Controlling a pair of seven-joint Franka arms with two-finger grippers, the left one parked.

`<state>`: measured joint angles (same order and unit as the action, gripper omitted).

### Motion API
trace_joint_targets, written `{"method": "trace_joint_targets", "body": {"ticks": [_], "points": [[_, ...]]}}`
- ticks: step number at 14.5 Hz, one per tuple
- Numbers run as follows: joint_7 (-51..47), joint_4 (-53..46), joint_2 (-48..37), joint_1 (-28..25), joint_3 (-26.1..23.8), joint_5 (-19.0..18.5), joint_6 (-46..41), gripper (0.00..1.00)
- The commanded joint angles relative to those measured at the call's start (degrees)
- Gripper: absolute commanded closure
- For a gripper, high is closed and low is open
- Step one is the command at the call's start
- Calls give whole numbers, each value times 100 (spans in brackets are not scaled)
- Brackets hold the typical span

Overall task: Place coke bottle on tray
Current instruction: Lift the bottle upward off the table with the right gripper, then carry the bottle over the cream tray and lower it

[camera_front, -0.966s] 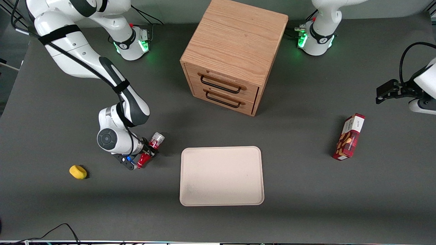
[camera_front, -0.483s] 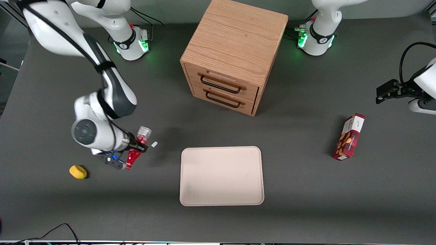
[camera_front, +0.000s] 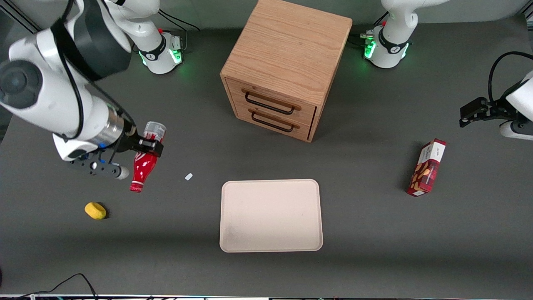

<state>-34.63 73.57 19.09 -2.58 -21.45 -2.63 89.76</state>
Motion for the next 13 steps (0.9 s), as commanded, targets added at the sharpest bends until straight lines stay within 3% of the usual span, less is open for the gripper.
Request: {"method": "trace_joint_targets", "body": {"ticks": [1, 4, 9, 13], "points": [[97, -343, 541, -32, -376, 35, 171, 100], [123, -449, 1383, -120, -623, 35, 848, 100], [254, -466, 2755, -208, -624, 9, 2333, 100], [263, -765, 3495, -375, -518, -175, 2827, 100]]}}
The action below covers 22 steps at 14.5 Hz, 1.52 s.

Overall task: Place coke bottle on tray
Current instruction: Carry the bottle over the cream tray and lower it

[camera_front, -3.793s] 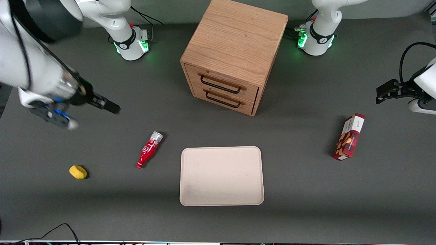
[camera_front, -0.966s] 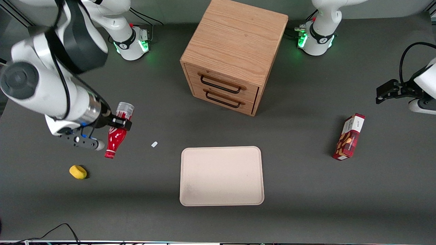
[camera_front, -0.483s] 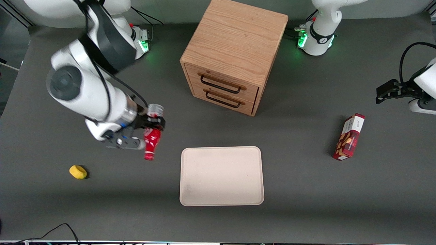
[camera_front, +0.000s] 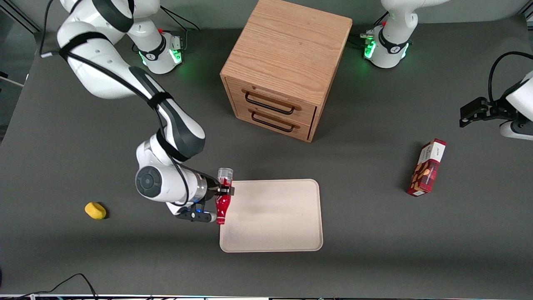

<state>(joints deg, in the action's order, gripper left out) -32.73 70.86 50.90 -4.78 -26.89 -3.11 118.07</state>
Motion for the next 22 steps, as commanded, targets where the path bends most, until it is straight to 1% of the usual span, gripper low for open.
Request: {"method": "trace_joint_targets", "body": {"ticks": [1, 5, 7, 11, 12, 13, 14, 19, 22], "points": [[65, -512, 420, -164, 26, -233, 136, 100], [65, -538, 746, -233, 96, -278, 637, 100], [56, -582, 790, -435, 403, -269, 787, 100], [65, -679, 940, -454, 492, -278, 814, 100], [65, -696, 931, -454, 501, -278, 806, 94], [30, -688, 922, -463, 510, -278, 806, 6], [21, -688, 913, -463, 510, -286, 806, 0], [-5, -679, 861, -463, 510, -321, 797, 0], [-49, -513, 511, -410, 483, -681, 692, 0]]}}
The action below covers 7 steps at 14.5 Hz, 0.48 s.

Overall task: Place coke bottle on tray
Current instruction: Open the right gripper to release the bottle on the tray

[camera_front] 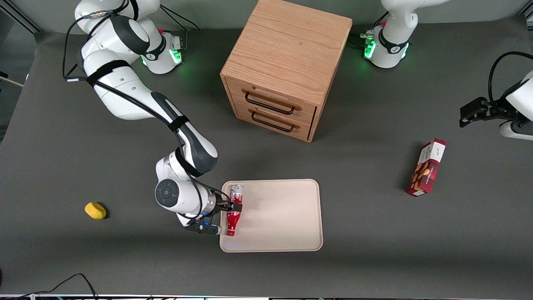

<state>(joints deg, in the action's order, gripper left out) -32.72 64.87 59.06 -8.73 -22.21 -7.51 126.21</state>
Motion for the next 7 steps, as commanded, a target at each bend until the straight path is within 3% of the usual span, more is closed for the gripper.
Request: {"method": "trace_joint_targets", "body": {"ticks": [1, 7], "points": [[-111, 253, -577, 20, 15, -251, -270, 0], [-51, 430, -2483, 389, 7, -251, -2509, 0]]}}
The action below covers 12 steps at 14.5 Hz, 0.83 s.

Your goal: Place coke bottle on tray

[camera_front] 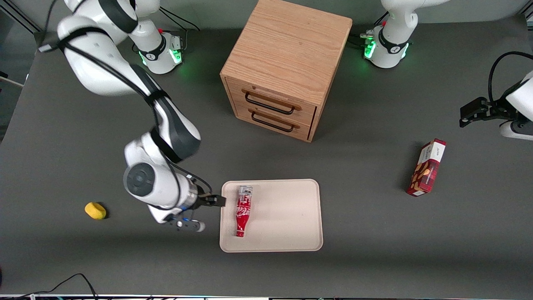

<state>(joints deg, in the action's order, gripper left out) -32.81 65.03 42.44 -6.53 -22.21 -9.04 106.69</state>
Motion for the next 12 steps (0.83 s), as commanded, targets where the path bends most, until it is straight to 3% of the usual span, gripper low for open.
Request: {"method": "trace_joint_targets", "body": {"ticks": [1, 5, 7, 9, 12], "points": [[-32, 414, -1146, 248, 24, -71, -927, 0], [160, 405, -2263, 547, 251, 8, -2316, 0], [765, 440, -2834, 548, 820, 506, -2897, 0], [943, 972, -3536, 530, 1532, 1122, -2978, 0], [1128, 2351, -4574, 530, 1755, 1142, -2454, 0]]}}
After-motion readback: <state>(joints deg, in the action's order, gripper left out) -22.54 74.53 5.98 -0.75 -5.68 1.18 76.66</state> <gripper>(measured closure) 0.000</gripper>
